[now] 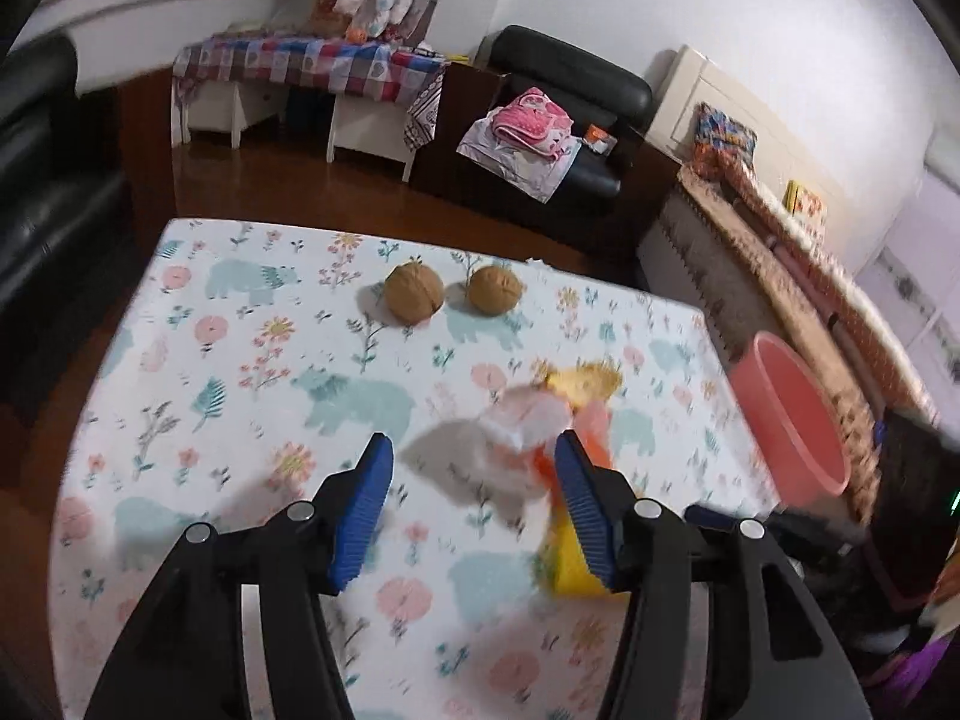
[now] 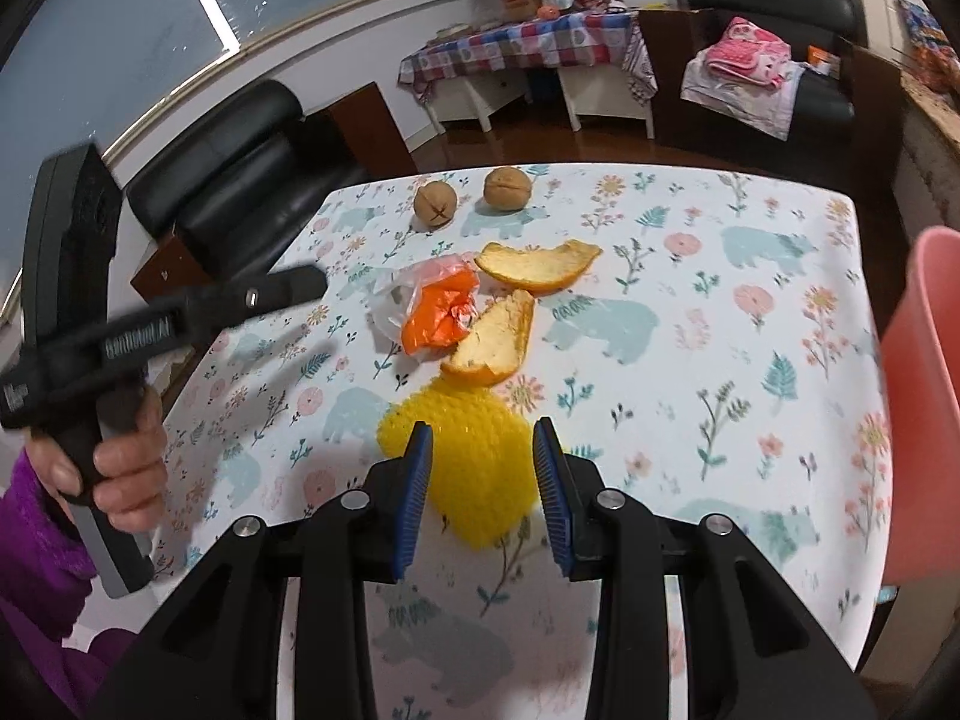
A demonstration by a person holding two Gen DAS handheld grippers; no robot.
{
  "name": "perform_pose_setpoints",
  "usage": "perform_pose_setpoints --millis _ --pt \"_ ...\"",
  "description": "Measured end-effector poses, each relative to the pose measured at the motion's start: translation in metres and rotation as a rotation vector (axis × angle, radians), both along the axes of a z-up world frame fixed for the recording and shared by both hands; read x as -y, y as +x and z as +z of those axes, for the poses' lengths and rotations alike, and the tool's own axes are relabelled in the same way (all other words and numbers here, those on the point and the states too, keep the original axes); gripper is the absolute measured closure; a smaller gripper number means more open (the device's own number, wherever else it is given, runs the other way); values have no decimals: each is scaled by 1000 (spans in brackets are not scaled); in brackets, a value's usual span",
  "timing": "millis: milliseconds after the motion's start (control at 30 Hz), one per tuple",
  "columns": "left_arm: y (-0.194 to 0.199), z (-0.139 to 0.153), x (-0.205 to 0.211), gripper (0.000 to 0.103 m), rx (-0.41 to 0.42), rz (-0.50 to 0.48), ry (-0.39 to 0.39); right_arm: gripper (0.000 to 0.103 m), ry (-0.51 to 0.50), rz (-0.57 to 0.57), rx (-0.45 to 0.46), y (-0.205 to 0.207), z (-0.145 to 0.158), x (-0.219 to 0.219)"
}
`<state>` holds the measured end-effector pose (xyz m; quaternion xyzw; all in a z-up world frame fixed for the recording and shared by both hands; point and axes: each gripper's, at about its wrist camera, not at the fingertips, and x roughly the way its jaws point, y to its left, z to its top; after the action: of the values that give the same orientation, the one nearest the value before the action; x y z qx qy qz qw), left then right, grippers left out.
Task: Collect trash
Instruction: 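Grasp the clear bag with orange wrapper with the left tool while the right tool grasps the yellow mesh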
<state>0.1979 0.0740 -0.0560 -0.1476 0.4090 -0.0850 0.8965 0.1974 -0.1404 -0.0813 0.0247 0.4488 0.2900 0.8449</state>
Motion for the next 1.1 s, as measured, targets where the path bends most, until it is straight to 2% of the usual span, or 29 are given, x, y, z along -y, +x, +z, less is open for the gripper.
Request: perform_pose_setpoints --millis 100,200,300,367,400,467,500,533,600,633,900,1100 --pt "21 -5 2 48 -14 4 -31 59 -8 12 -20 10 -7 -3" --pt "37 -18 8 48 -59 -10 -39 58 -21 21 -61 13 -17 -4" --pt "44 -33 12 48 -114 -34 -82 58 -33 47 -50 3 -19 -6" --pt "42 -36 15 56 -115 -60 -102 59 -29 71 -60 -3 -19 -7" --pt "41 -37 17 67 -113 -74 -107 59 -32 74 -59 -5 -20 -7" --pt "37 -36 19 76 -118 -92 -108 60 -37 81 -50 -12 -20 -7" --pt "35 -36 21 82 -124 -104 -114 63 -41 80 -49 -15 -20 -7" --pt "33 -36 22 85 -127 -117 -121 74 -41 80 -53 -16 -20 -7" --pt "27 -34 24 91 -110 -123 -104 83 -19 79 -66 -17 -19 -4" --pt "24 -33 25 94 -104 -121 -99 84 -19 75 -60 -20 -18 -3" --pt "-3 -9 12 96 -47 -63 -89 85 5 62 -31 -35 -1 7" --pt "-23 12 4 96 -2 -33 -50 85 38 -1 5 -46 14 27"
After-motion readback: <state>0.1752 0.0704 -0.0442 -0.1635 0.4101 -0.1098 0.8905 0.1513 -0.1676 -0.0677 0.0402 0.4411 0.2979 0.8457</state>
